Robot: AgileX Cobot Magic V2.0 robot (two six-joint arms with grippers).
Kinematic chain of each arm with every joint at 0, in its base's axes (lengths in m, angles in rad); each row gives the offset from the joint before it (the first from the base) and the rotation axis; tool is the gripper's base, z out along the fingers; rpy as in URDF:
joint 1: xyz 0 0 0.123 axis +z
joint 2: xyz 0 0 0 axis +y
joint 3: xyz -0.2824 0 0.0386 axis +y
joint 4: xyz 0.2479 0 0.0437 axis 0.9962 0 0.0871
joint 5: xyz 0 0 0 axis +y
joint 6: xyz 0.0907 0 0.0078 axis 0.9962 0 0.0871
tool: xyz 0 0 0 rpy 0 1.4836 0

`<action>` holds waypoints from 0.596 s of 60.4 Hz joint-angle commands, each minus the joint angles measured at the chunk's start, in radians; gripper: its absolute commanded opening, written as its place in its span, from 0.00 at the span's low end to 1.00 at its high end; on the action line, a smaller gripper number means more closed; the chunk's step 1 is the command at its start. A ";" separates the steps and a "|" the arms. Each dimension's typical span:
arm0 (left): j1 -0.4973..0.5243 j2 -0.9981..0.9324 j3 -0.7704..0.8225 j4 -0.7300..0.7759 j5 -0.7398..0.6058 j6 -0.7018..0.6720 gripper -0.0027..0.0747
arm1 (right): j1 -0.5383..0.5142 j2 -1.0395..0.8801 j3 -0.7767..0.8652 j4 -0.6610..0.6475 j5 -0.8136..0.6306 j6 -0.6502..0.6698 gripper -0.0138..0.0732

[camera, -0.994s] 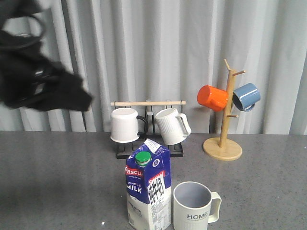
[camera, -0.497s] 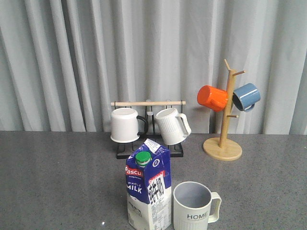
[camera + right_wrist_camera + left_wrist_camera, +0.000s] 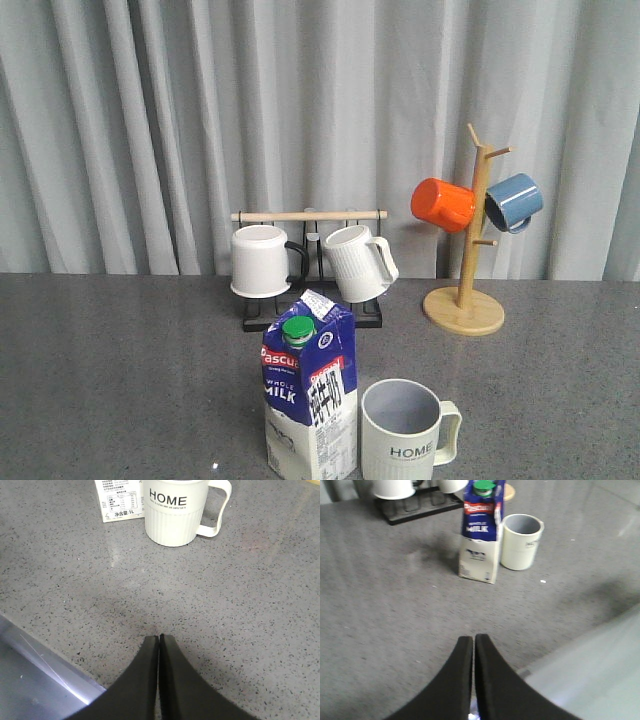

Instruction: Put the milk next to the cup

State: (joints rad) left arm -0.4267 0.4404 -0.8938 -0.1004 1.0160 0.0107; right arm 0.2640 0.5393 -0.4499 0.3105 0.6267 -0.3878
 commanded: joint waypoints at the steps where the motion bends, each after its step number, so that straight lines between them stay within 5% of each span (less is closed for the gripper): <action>1: -0.003 0.013 0.018 0.080 -0.179 -0.003 0.02 | -0.003 0.000 -0.025 0.011 -0.061 -0.003 0.15; 22: 0.077 -0.047 0.522 0.252 -0.920 -0.005 0.02 | -0.003 0.000 -0.025 0.010 -0.061 -0.003 0.15; 36: 0.235 -0.186 0.785 0.225 -1.139 -0.073 0.02 | -0.003 0.000 -0.025 0.010 -0.061 -0.005 0.15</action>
State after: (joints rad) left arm -0.2455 0.2959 -0.1498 0.1442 0.0250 -0.0118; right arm 0.2640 0.5393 -0.4499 0.3105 0.6267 -0.3878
